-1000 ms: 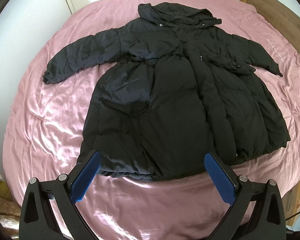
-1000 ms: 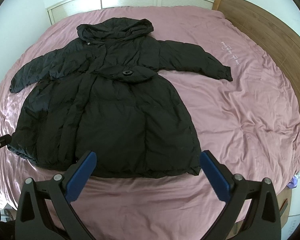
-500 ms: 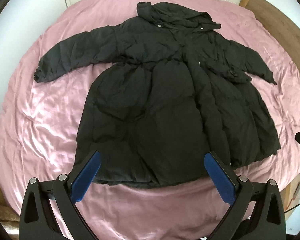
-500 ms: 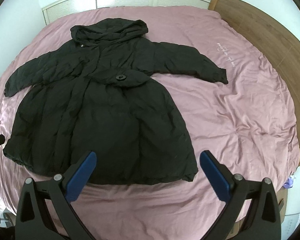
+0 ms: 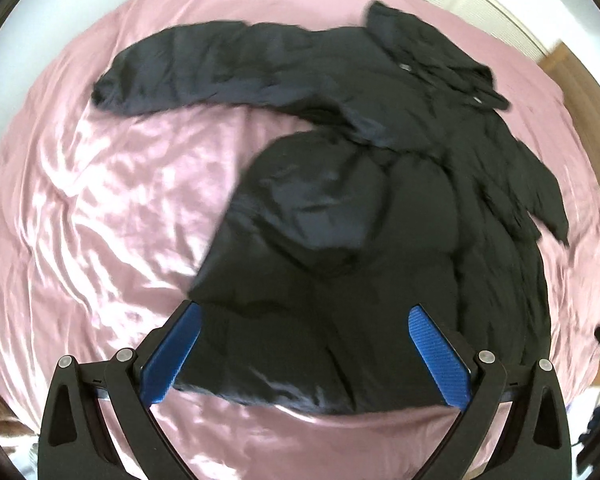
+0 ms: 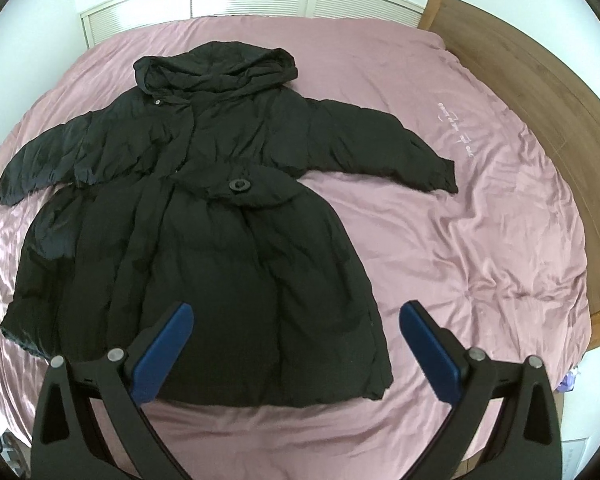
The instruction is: Fold large clothes
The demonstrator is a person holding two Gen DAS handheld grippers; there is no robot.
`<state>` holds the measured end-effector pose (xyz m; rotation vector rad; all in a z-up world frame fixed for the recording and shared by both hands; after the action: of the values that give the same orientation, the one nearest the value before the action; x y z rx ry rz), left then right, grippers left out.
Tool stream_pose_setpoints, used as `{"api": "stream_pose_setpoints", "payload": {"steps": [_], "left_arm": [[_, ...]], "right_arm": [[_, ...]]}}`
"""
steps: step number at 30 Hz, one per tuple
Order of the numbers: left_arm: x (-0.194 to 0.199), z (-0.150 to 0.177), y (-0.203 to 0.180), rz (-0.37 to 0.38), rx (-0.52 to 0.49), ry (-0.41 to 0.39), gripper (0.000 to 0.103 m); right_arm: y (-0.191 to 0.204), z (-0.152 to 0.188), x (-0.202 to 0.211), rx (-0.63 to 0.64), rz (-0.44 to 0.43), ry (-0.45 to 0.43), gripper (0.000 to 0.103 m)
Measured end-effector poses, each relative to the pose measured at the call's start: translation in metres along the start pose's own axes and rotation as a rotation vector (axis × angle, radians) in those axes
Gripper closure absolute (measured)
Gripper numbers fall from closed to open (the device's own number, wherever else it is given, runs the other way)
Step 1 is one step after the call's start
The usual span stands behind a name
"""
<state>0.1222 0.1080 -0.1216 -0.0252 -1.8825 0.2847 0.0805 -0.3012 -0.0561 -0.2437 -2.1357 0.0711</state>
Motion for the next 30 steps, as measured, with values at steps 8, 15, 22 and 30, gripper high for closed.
{"api": "stream_pose_setpoints", "payload": {"steps": [8, 15, 22, 30], "left_arm": [[-0.019, -0.056, 0.073, -0.015, 0.156, -0.038, 0.001], [-0.032, -0.123, 0.138, 0.064, 0.341, -0.115, 0.001], [-0.057, -0.183, 0.212, 0.136, 0.597, -0.181, 0.001], [-0.097, -0.208, 0.266, 0.214, 0.844, -0.203, 0.014]], "right_arm": [[0.003, -0.037, -0.015, -0.011, 0.02, 0.001, 0.0], [-0.008, -0.069, -0.026, -0.011, 0.067, -0.015, 0.0], [-0.014, -0.075, -0.032, -0.011, 0.094, -0.001, 0.0], [-0.028, -0.059, -0.037, -0.033, 0.127, 0.045, 0.0]]}}
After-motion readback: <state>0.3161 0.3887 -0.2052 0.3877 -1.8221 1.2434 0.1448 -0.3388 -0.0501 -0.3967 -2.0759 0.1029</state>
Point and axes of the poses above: each gripper's, at about its wrist camera, not at the fingertips, and x roughly against the way its jaws point, y to its left, z to its underside, the point moved 8 cm from there along -x, roughly the way its jaws point, and after that the axes turned 2 degrees about -y, right-handed, at the moved point
